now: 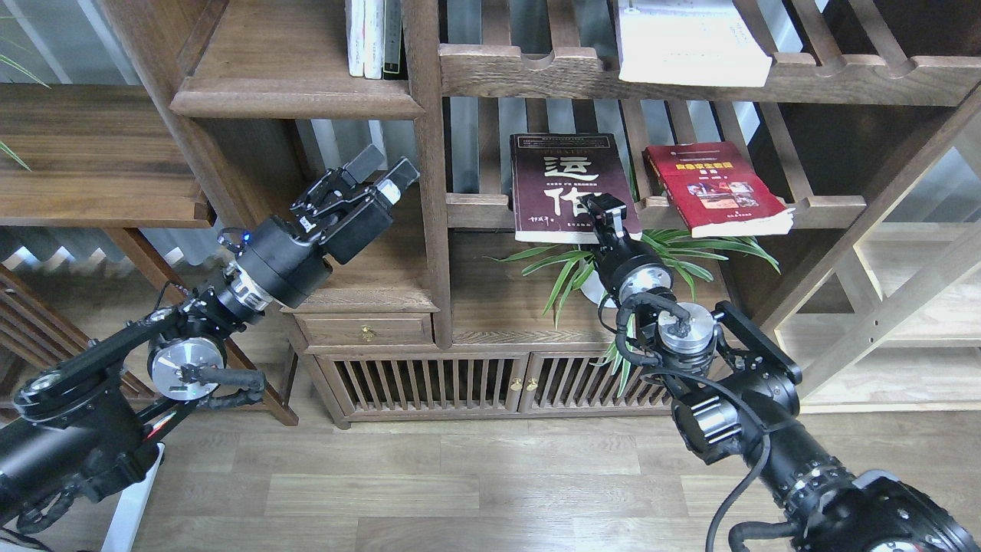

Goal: Organize books on shelf
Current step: 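Hook the right gripper on the dark red book's lower edge and tilt it out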

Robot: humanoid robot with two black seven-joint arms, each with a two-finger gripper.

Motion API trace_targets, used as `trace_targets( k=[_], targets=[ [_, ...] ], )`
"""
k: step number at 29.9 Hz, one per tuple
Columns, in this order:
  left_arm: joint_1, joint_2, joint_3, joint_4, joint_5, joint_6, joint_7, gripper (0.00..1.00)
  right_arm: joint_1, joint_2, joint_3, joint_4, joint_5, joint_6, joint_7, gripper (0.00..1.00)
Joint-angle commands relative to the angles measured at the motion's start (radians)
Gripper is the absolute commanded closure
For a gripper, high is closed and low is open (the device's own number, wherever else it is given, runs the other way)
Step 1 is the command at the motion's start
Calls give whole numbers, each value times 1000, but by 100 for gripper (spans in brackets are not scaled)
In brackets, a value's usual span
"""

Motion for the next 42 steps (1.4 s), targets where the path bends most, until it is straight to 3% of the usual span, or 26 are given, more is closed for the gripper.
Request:
trace_targets(
  k=[1,4,5,16,29,35,42],
  targets=[
    [7,0,-2,0,0,0,0,1,0,0,2,-11,0,37,0,69],
    [13,0,-4,0,0,0,0,1,-1,0,1,-30,0,122,0,96],
    [13,0,-5,0,0,0,0,1,-3,0,-2,-46,0,158,2,96],
    [20,-2,-1,20,-11,0,11,1,-40,0,-7,-19,6,225,2,96],
    [36,-92,-7,138,-95,0,6,1,-250,0,-2,274,6,310,-10,95],
    [38,-115,-2,152,-101,0,18,1,-319,-3,-4,318,7,460,-15,95],
    [40,-126,12,173,-103,0,18,1,-411,-106,-2,395,9,586,-15,95]
  ],
)
